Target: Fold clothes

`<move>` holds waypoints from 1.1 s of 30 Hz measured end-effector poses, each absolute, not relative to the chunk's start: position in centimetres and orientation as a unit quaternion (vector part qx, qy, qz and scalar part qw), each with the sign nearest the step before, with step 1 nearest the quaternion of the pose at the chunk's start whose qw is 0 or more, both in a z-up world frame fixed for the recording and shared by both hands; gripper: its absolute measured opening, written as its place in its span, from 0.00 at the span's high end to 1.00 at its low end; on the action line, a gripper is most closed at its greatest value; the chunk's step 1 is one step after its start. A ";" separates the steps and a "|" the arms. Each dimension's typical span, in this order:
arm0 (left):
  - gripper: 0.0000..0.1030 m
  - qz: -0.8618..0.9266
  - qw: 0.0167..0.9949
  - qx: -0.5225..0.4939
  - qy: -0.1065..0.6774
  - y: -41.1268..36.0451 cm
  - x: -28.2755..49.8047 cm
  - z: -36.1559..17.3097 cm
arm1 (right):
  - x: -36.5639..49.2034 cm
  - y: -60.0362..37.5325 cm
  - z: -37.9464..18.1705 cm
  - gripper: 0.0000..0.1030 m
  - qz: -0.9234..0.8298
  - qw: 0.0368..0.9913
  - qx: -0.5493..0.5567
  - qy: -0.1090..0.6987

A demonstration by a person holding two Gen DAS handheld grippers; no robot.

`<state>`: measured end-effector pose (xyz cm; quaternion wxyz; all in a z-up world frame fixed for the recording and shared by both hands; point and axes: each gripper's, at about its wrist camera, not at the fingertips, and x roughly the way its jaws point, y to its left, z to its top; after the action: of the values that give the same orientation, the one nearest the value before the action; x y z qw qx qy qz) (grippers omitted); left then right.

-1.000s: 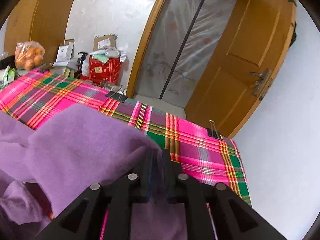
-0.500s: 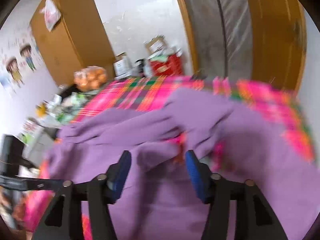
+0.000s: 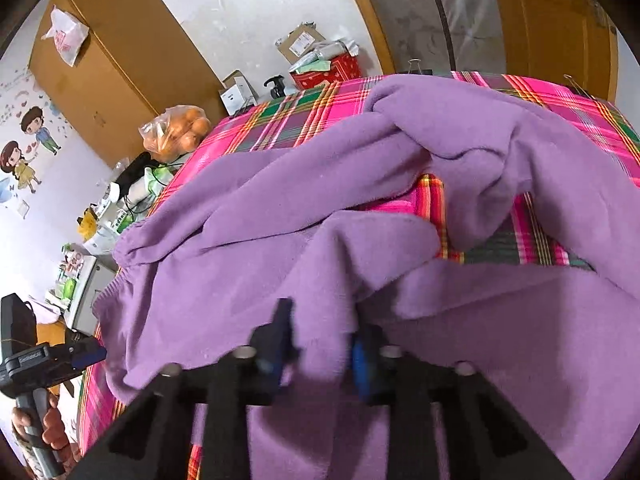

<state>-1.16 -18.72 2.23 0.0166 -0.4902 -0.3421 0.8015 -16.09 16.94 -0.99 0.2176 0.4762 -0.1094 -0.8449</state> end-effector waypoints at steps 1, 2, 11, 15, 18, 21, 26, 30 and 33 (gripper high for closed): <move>0.54 0.802 0.006 -0.488 -0.345 -19.4 -1.0 2.1 | -15.9 17.1 -0.9 0.87 -0.846 0.218 0.474 -0.111; 0.54 0.802 -0.005 -0.486 -0.348 -20.0 -0.9 2.0 | -15.6 17.3 -0.7 0.88 -0.848 0.216 0.471 -0.110; 0.54 0.783 -0.037 -0.461 -0.415 -22.4 -0.5 1.0 | -13.0 21.7 1.0 0.92 -0.862 0.191 0.449 -0.136; 0.54 0.779 -0.044 -0.449 -0.436 -22.7 -0.8 0.7 | -11.9 23.4 1.2 0.92 -0.867 0.174 0.444 -0.142; 0.54 0.778 -0.053 -0.443 -0.443 -22.8 -1.4 0.6 | -11.4 24.3 1.2 0.92 -0.870 0.163 0.440 -0.148; 0.54 0.779 -0.061 -0.438 -0.444 -22.6 -1.7 0.7 | -11.3 24.7 0.8 0.92 -0.872 0.153 0.443 -0.140; 0.54 0.782 -0.053 -0.439 -0.439 -21.7 -2.5 0.7 | -11.4 24.8 0.2 0.92 -0.870 0.148 0.445 -0.151; 0.54 0.782 -0.035 -0.446 -0.435 -20.7 -2.9 0.5 | -11.2 24.5 0.6 0.92 -0.872 0.151 0.440 -0.150; 0.55 0.790 -0.026 -0.453 -0.413 -19.8 -3.3 0.7 | -10.5 24.7 1.1 0.92 -0.874 0.155 0.435 -0.152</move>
<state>-3.34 -19.75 0.70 -0.0257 -0.4530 -0.4129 0.7898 -10.45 24.72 1.07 0.1549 0.4350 -0.1515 -0.8740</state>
